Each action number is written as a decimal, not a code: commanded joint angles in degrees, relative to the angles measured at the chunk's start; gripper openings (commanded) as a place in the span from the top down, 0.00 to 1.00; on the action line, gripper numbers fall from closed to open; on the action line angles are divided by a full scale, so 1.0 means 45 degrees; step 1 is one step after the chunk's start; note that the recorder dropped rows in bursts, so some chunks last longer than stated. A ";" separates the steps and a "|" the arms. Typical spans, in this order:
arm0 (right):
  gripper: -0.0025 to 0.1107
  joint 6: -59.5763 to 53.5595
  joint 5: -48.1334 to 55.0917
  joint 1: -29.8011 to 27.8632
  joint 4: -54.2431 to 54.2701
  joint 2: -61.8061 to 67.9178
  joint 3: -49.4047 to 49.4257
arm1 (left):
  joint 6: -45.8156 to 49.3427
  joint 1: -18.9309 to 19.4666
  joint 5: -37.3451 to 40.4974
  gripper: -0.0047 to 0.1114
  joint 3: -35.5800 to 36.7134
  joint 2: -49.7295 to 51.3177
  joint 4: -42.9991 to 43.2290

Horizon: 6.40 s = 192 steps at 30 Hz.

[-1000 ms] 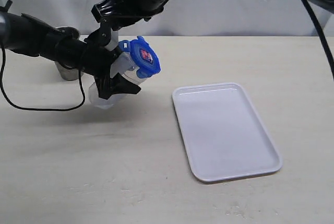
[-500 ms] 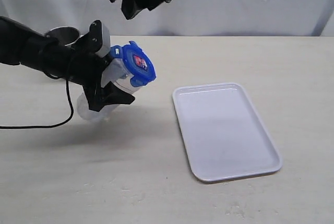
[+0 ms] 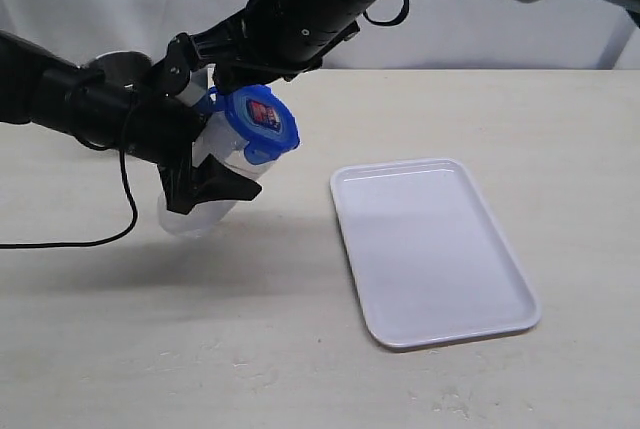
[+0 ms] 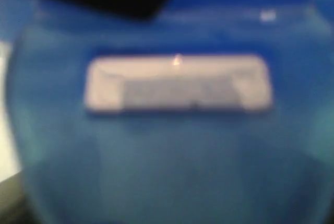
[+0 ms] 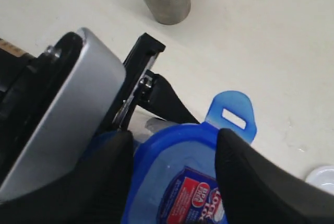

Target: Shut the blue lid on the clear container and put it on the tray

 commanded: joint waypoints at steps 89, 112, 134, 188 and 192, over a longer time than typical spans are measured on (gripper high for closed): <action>0.57 0.0219 0.1519 -0.0030 -0.2206 -0.0359 0.0038 | 0.0392 -0.0067 0.0877 0.96 -0.0024 0.0081 -0.1897; 0.94 -0.1828 0.1809 -0.0001 -0.1313 0.0019 0.0721 | 0.0392 -0.0092 0.2487 0.96 -0.1053 0.2657 -0.3427; 0.94 -0.2208 0.1797 0.0748 -0.1344 0.0550 0.0968 | 0.0392 -0.0092 0.2578 0.52 -0.1052 0.2657 -0.2713; 0.94 -0.1617 0.1303 0.2112 -0.2513 0.0907 0.0940 | 0.0392 0.1087 0.4027 0.44 -0.1052 0.2657 -0.1824; 0.94 -0.0803 0.0836 0.1919 -0.3440 0.0063 0.0940 | 0.0392 0.1087 0.4027 0.44 -0.1052 0.2657 -0.1846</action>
